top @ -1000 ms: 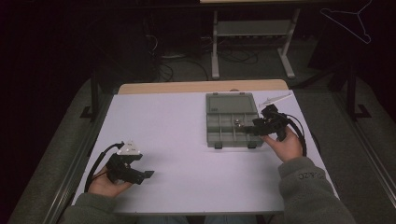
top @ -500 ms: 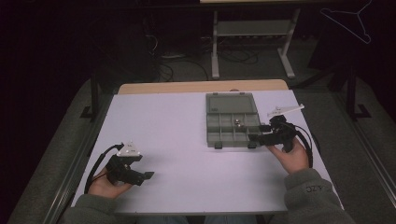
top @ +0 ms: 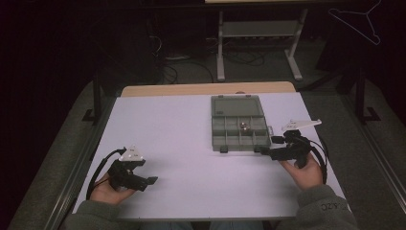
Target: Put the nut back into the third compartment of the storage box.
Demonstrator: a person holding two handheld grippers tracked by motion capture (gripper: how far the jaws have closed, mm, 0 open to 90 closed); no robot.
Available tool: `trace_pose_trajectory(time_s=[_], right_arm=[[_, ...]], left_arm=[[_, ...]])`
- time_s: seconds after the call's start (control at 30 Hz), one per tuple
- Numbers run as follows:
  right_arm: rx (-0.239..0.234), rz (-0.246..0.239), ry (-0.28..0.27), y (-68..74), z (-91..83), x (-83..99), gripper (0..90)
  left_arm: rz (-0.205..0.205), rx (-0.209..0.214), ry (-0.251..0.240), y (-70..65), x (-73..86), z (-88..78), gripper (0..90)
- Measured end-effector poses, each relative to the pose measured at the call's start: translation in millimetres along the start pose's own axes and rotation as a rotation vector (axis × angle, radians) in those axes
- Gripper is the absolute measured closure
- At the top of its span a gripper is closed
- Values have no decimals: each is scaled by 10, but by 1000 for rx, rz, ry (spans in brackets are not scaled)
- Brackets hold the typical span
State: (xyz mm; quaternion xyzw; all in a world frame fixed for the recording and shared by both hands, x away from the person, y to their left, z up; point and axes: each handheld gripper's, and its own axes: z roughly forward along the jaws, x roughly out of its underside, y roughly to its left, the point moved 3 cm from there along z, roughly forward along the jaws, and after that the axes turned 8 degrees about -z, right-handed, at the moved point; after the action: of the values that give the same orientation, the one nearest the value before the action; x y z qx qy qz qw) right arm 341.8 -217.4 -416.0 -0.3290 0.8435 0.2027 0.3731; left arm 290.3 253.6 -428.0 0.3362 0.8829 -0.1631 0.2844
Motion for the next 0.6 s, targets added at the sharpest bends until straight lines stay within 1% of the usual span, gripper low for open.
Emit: trace_pose_trajectory(time_s=[0.07, 0.13, 0.23, 0.47, 0.53, 0.6], right_arm=[[3, -6, -6, 1, -3, 41, 260], [2, 2, -4, 8, -8, 58, 255], [2, 3, -19, 17, -36, 110, 250], [8, -2, -46, 51, -97, 145, 242], [7, -1, -48, 60, -111, 158, 237], [8, 4, -49, 67, -116, 163, 236]], left_arm=[[-2, 0, 0, 0, -1, -5, 199], [-7, 0, 0, -2, 2, -7, 199], [2, -1, -10, 2, 9, -19, 199], [-3, -1, -17, -3, 17, -46, 199], [-16, -1, -28, -10, 26, -55, 198], [-14, 2, -32, -11, 32, -57, 198]])
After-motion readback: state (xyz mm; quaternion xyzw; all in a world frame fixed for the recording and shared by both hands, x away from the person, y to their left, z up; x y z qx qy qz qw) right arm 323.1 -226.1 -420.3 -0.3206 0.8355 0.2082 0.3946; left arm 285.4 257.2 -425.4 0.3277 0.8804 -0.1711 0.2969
